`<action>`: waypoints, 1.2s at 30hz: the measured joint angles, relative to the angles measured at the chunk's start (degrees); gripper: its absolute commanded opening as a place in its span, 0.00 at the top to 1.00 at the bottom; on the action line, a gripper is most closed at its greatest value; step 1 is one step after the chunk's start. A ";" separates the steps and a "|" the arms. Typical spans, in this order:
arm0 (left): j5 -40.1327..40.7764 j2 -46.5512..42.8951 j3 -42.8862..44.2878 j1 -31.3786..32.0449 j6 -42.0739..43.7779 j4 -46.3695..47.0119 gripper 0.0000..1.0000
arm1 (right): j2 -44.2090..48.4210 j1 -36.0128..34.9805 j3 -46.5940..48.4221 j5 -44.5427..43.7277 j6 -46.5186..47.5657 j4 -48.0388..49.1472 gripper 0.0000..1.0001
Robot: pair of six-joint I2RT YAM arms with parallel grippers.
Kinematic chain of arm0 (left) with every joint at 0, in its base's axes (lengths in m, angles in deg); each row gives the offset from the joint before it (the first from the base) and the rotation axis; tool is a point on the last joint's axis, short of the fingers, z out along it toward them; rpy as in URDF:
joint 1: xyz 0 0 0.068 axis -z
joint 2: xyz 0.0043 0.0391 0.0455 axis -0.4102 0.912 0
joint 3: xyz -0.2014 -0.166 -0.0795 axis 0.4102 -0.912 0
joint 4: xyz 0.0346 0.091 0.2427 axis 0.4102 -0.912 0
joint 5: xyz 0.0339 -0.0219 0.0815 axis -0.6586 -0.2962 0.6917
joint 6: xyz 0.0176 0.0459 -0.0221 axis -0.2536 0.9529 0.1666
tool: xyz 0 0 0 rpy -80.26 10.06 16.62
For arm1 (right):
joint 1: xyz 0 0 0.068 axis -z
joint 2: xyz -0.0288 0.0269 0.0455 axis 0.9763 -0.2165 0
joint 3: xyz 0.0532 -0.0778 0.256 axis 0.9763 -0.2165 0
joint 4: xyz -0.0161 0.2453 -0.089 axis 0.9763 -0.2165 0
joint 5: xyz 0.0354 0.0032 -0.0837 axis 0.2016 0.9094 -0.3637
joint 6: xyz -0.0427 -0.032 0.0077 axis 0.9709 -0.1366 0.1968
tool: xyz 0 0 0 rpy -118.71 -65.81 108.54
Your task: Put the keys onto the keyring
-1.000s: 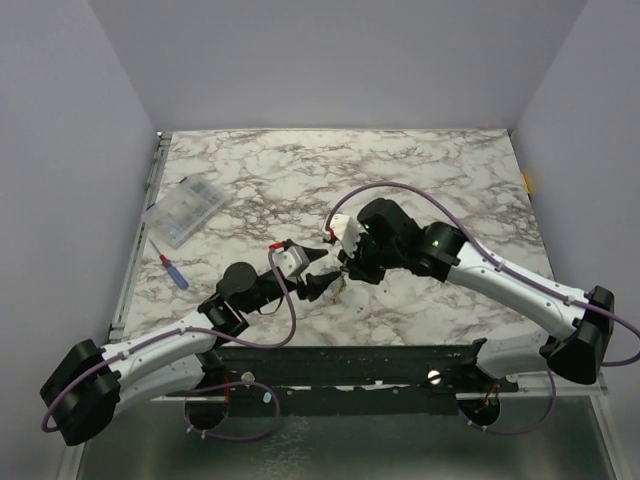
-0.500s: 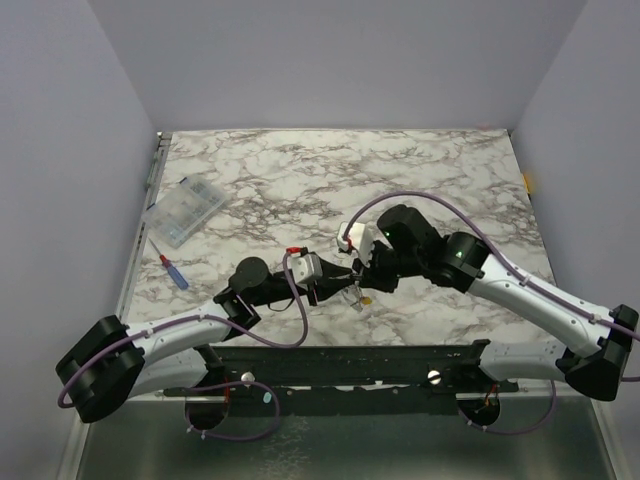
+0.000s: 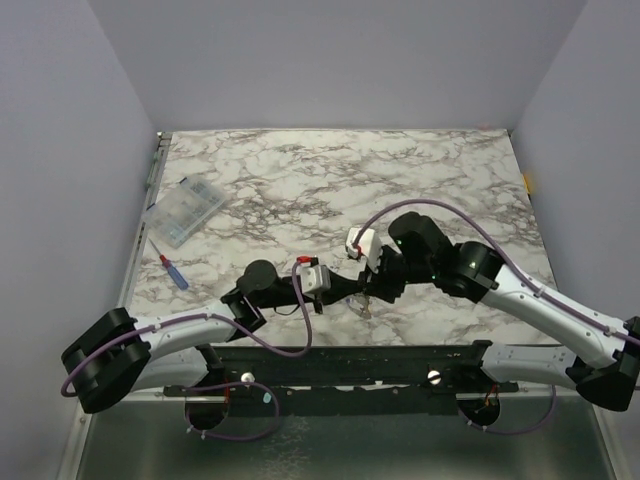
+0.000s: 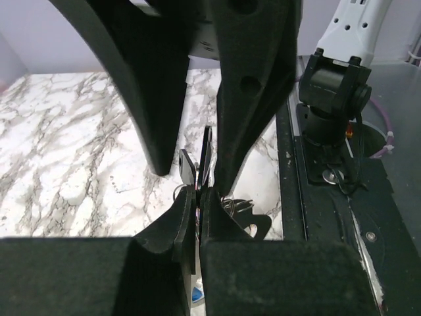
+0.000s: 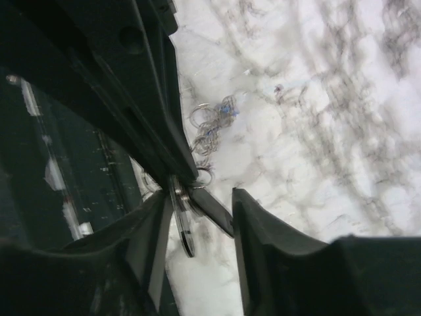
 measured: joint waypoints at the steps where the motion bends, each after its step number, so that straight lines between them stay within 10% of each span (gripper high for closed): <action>1: 0.50 -0.46 -0.02 0.26 0.24 -0.28 1.00 | 0.59 -0.09 -0.02 -0.74 -0.15 1.46 0.39; 9: 7.06 -6.62 -1.81 0.68 -1.31 2.67 1.00 | 15.41 -0.44 -6.01 -8.11 -2.69 16.72 0.34; 15: 9.68 -7.43 -5.16 0.68 -8.04 11.21 1.00 | 28.52 -0.44 -15.21 -6.19 -5.27 30.49 0.51; 36: 13.94 -8.57 -9.49 0.72 -24.41 34.77 1.00 | 21.84 -0.44 -15.93 9.75 -9.66 41.94 0.61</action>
